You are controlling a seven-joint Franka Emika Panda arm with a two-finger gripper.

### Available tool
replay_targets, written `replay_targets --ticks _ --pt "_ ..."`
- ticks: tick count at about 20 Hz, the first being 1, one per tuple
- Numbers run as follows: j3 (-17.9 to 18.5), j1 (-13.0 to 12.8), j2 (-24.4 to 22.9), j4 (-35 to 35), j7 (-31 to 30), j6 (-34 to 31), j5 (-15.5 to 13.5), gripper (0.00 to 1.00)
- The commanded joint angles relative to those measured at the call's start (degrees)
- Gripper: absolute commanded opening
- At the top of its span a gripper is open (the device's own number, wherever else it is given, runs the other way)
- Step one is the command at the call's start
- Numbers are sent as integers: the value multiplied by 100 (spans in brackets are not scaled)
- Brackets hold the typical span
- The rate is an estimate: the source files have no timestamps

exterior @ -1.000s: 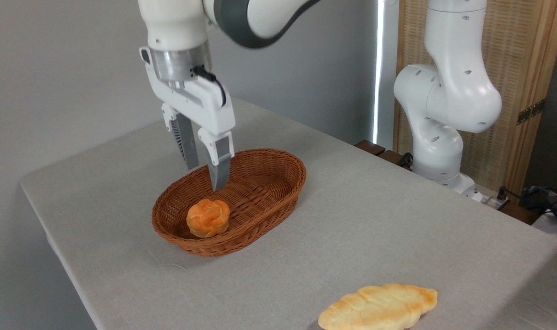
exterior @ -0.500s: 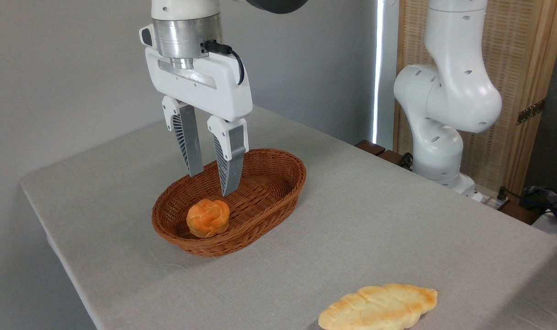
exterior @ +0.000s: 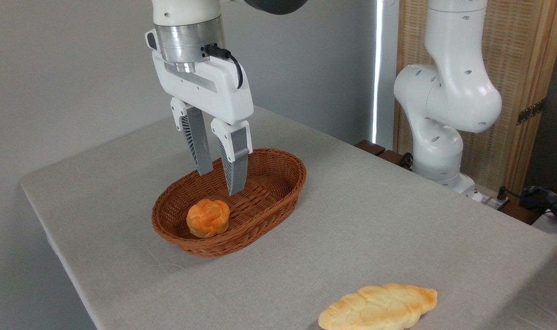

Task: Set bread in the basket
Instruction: 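Raise the open gripper up away from the bun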

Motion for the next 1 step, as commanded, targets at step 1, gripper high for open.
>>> replay_targets --ticks 1 --pt "34 -31 29 127 106 -181 14 100"
